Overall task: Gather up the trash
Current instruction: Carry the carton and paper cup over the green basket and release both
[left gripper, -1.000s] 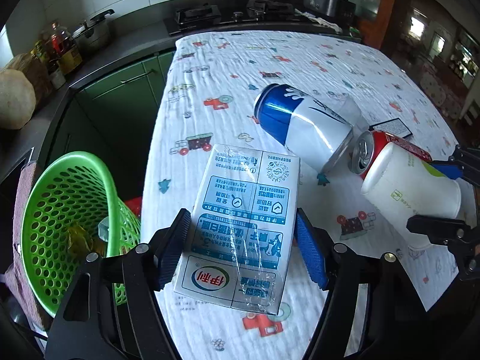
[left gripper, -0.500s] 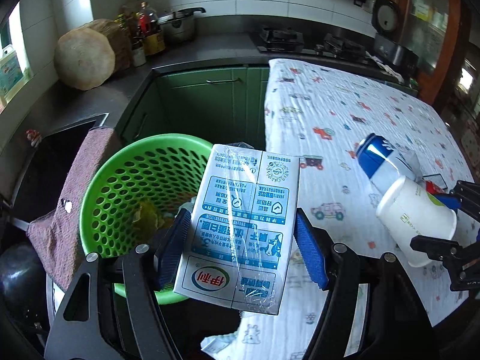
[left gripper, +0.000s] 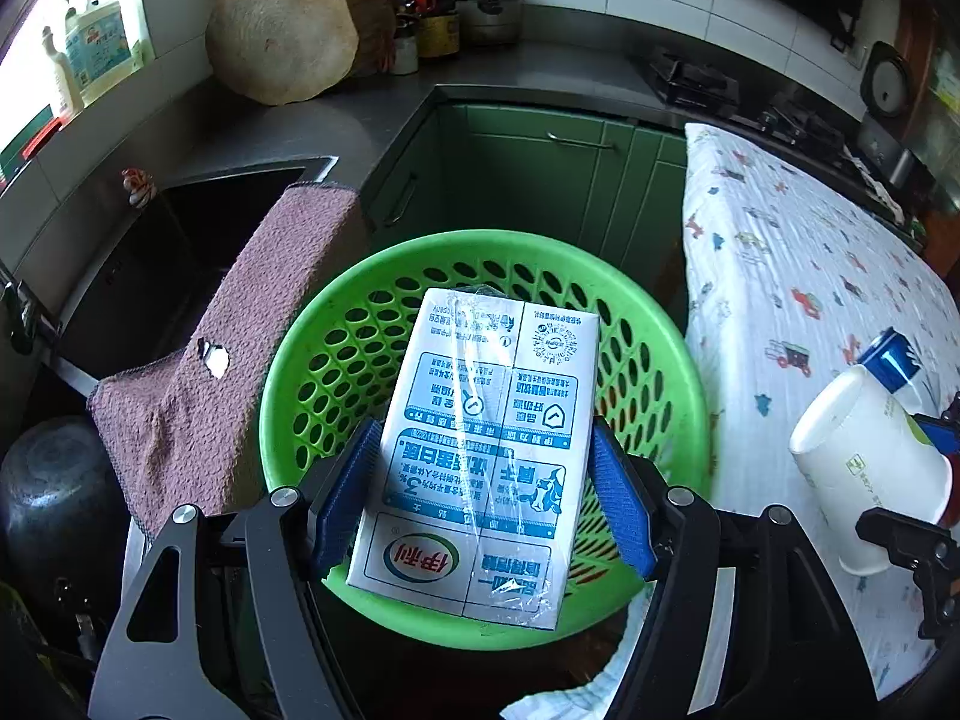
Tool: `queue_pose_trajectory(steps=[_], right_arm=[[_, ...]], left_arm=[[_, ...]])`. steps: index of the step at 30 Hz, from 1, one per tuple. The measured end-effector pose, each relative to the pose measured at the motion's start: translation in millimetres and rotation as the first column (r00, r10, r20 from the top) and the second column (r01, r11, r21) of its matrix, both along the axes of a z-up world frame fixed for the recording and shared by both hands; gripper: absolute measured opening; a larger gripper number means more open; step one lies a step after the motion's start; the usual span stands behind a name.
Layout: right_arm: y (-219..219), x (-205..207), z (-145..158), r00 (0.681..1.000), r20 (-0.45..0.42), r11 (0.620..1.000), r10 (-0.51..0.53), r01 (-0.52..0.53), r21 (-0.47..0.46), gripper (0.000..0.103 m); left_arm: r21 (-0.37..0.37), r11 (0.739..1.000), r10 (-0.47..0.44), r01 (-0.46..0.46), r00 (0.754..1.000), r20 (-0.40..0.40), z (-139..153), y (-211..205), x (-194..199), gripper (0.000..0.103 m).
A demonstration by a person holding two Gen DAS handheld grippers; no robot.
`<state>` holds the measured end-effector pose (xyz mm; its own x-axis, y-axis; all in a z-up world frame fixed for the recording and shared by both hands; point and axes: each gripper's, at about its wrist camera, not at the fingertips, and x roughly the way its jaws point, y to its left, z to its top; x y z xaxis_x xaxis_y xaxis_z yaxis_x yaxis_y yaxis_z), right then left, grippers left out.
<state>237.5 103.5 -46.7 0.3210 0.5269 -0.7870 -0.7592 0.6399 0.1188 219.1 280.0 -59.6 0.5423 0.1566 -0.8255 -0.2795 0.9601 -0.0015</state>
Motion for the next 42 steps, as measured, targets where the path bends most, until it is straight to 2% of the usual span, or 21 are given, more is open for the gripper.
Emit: queue_pose_trajectory(steps=[9, 18, 32, 39, 42], right_arm=[[44, 24, -14, 0.999, -0.033, 1.000, 0.016, -0.016, 0.000, 0.058], [70, 46, -27, 0.996, -0.082, 1.000, 0.016, -0.016, 0.010, 0.058], [105, 57, -41, 0.992, -0.122, 0.999, 0.023, -0.019, 0.036, 0.059], [105, 55, -40, 0.990, -0.138, 0.998, 0.024, -0.016, 0.062, 0.060], [100, 51, -37, 0.991, -0.130, 0.997, 0.021, -0.012, 0.070, 0.067]], left_arm=[[-0.037, 0.998, 0.047, -0.049, 0.998, -0.047, -27, 26, 10, 0.069], [-0.063, 0.995, 0.076, -0.079, 0.995, -0.059, -37, 39, 8, 0.070], [-0.067, 0.991, 0.117, -0.119, 0.992, -0.037, -26, 52, -10, 0.078], [-0.063, 0.989, 0.133, -0.134, 0.991, -0.025, -20, 55, -21, 0.081], [-0.066, 0.989, 0.133, -0.134, 0.991, -0.020, -17, 54, -24, 0.082]])
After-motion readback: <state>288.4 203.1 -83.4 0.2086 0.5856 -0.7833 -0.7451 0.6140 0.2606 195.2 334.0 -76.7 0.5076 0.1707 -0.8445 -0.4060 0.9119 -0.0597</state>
